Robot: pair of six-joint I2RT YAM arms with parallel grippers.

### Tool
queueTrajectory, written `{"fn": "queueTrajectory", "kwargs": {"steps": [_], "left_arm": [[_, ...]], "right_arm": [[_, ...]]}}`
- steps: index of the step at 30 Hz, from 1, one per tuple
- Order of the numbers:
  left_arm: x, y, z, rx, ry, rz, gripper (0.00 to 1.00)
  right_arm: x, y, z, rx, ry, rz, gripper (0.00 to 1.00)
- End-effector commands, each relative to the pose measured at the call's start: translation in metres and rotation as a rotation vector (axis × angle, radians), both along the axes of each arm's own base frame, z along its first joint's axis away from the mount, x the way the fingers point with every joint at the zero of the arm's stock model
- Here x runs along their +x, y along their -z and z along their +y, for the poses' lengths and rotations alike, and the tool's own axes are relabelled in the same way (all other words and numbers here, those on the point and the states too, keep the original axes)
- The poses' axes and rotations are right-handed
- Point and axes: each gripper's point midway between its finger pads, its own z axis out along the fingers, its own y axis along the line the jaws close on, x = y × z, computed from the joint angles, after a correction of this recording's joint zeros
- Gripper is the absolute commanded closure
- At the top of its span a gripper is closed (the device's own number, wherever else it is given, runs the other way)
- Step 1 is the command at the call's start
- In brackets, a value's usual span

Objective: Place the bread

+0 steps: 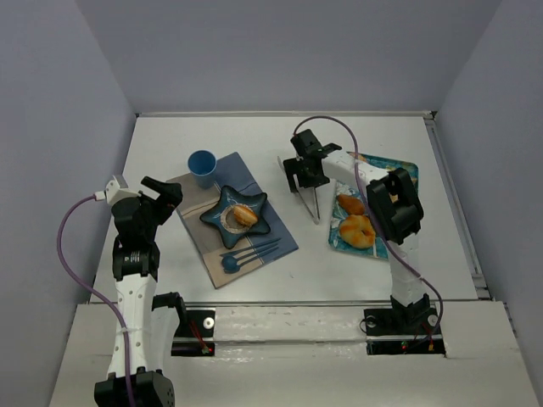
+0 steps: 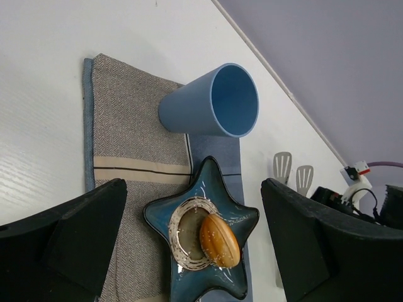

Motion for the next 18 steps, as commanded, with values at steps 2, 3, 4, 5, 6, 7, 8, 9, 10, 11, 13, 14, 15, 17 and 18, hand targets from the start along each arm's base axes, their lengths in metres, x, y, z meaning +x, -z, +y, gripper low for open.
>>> {"fn": "queueTrajectory", "kwargs": {"steps": [2, 3, 4, 5, 6, 7, 8, 9, 10, 11, 13, 14, 15, 17, 18], "left_arm": [[0.003, -0.004, 0.001, 0.008, -0.003, -0.014, 0.01], [0.003, -0.005, 0.002, 0.009, -0.007, -0.014, 0.01], [0.002, -0.005, 0.001, 0.010, -0.007, -0.014, 0.01], [0.002, -0.007, 0.002, 0.011, -0.010, -0.017, 0.01], [0.001, -0.007, 0.002, 0.011, -0.010, -0.017, 0.01], [0.001, -0.008, 0.001, 0.011, -0.009, -0.017, 0.01], [0.000, -0.011, 0.002, 0.012, -0.010, -0.024, 0.01], [-0.001, -0.011, 0.002, 0.012, -0.010, -0.023, 0.01], [-0.002, -0.014, 0.001, 0.012, -0.011, -0.027, 0.01], [-0.003, -0.014, 0.002, 0.010, -0.014, -0.024, 0.01], [-0.006, -0.019, 0.000, 0.010, -0.005, -0.037, 0.01], [-0.007, -0.021, -0.006, 0.005, 0.023, -0.047, 0.01], [-0.007, -0.020, -0.006, 0.006, 0.024, -0.044, 0.01], [-0.010, -0.023, -0.018, -0.010, 0.089, -0.053, 0.01], [-0.012, -0.023, -0.024, -0.014, 0.126, -0.055, 0.01]], "right_arm": [[0.032, -0.017, 0.000, 0.020, 0.094, -0.116, 0.00], [0.032, -0.022, -0.001, 0.028, 0.101, -0.127, 0.00], [0.033, -0.042, -0.001, 0.051, 0.106, -0.168, 0.00], [0.034, -0.055, -0.004, 0.059, 0.122, -0.201, 0.00], [0.028, -0.058, -0.009, 0.056, 0.127, -0.209, 0.00], [0.029, -0.095, -0.011, 0.102, 0.143, -0.291, 0.00], [0.019, -0.094, -0.018, 0.098, 0.153, -0.295, 0.00], [0.014, -0.106, -0.023, 0.114, 0.165, -0.323, 0.00], [0.012, -0.119, -0.028, 0.136, 0.204, -0.364, 0.00], [0.001, -0.151, -0.037, 0.176, 0.231, -0.425, 0.00], [-0.022, -0.144, -0.054, 0.189, 0.293, -0.419, 0.00], [-0.036, -0.169, -0.069, 0.220, 0.337, -0.477, 0.00], [-0.043, -0.148, -0.074, 0.199, 0.366, -0.444, 0.00], [-0.073, -0.145, -0.097, 0.236, 0.457, -0.457, 0.00], [-0.083, -0.142, -0.103, 0.251, 0.477, -0.458, 0.00]]}}
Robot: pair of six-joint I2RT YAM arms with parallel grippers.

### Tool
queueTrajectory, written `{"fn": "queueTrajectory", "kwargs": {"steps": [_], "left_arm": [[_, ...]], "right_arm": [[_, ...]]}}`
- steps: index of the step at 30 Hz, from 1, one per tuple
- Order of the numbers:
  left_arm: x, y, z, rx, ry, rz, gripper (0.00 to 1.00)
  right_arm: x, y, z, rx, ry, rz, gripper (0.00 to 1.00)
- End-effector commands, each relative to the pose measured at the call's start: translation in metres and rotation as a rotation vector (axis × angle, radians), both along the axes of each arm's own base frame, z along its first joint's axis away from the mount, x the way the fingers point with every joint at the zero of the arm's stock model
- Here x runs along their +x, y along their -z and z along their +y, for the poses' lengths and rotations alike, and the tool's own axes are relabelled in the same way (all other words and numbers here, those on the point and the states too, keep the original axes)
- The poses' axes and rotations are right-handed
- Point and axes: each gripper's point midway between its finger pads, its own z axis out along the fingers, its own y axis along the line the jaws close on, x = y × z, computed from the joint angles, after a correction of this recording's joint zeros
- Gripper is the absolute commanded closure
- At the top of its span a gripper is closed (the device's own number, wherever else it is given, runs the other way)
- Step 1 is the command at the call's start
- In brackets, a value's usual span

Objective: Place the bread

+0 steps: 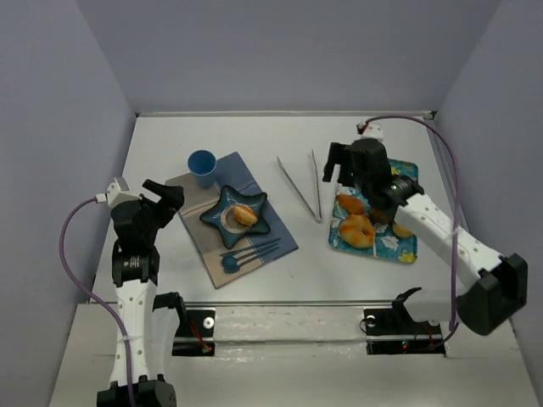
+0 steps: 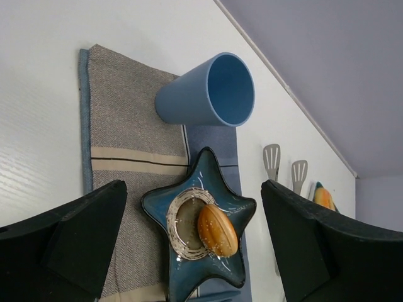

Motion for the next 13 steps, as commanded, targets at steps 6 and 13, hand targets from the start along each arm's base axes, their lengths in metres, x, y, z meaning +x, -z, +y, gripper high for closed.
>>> {"fn": "queueTrajectory", "kwargs": {"steps": [6, 13], "left_arm": [[-0.016, -0.010, -0.025, 0.009, 0.147, 0.008, 0.01], [-0.033, -0.024, -0.022, 0.035, 0.117, -0.007, 0.01]], "right_arm": [[-0.067, 0.019, -0.046, 0.218, 0.161, -0.126, 0.00], [-0.079, 0.003, -0.045, 0.298, 0.101, -0.235, 0.00]]}}
